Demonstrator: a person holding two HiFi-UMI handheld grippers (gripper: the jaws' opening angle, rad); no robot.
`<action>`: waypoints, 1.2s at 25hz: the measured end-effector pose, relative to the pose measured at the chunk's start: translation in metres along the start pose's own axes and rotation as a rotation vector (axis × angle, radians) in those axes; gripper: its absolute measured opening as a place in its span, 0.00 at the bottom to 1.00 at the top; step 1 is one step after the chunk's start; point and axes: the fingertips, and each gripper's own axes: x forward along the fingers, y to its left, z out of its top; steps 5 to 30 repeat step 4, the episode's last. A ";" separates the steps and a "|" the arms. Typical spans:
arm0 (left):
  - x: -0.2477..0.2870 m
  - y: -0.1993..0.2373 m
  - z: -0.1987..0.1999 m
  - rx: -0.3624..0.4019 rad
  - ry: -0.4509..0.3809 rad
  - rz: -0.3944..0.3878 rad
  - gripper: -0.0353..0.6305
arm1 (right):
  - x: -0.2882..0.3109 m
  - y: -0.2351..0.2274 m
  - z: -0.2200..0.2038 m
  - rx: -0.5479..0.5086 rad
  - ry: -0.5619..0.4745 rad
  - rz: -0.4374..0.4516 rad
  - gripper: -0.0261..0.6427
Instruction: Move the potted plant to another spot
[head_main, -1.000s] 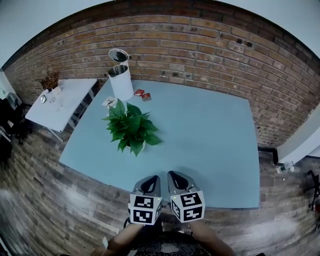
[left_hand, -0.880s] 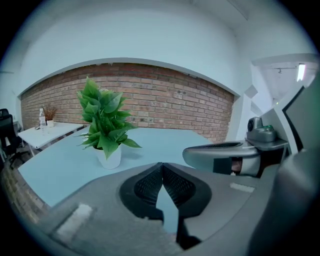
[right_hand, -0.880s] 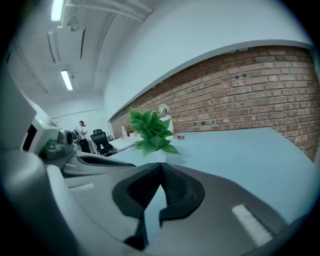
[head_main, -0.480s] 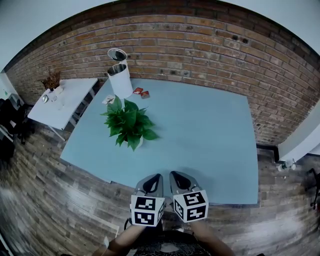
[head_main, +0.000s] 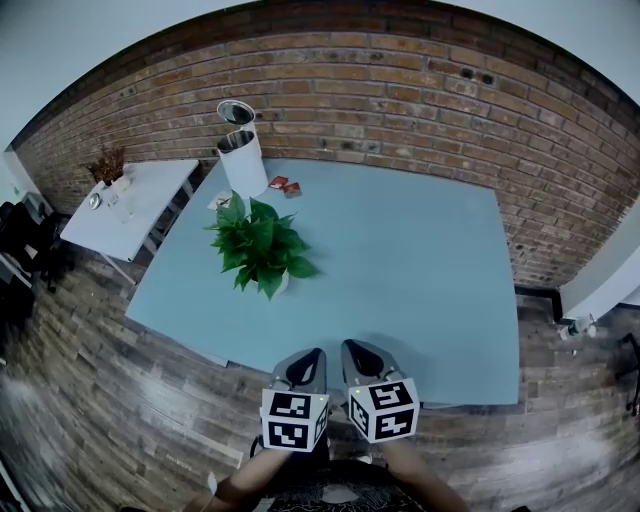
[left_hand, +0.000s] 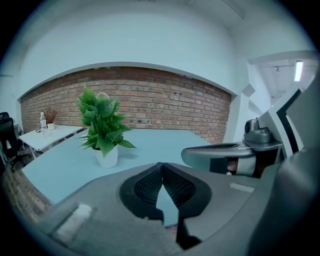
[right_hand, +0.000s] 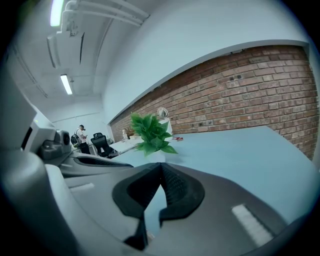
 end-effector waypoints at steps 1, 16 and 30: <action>0.000 0.000 0.000 0.001 0.000 0.001 0.05 | 0.000 0.000 0.000 0.001 -0.001 0.000 0.05; -0.001 0.000 -0.001 0.002 0.004 0.004 0.05 | 0.000 0.001 -0.001 0.003 0.000 0.005 0.05; -0.001 0.000 -0.001 0.002 0.004 0.004 0.05 | 0.000 0.001 -0.001 0.003 0.000 0.005 0.05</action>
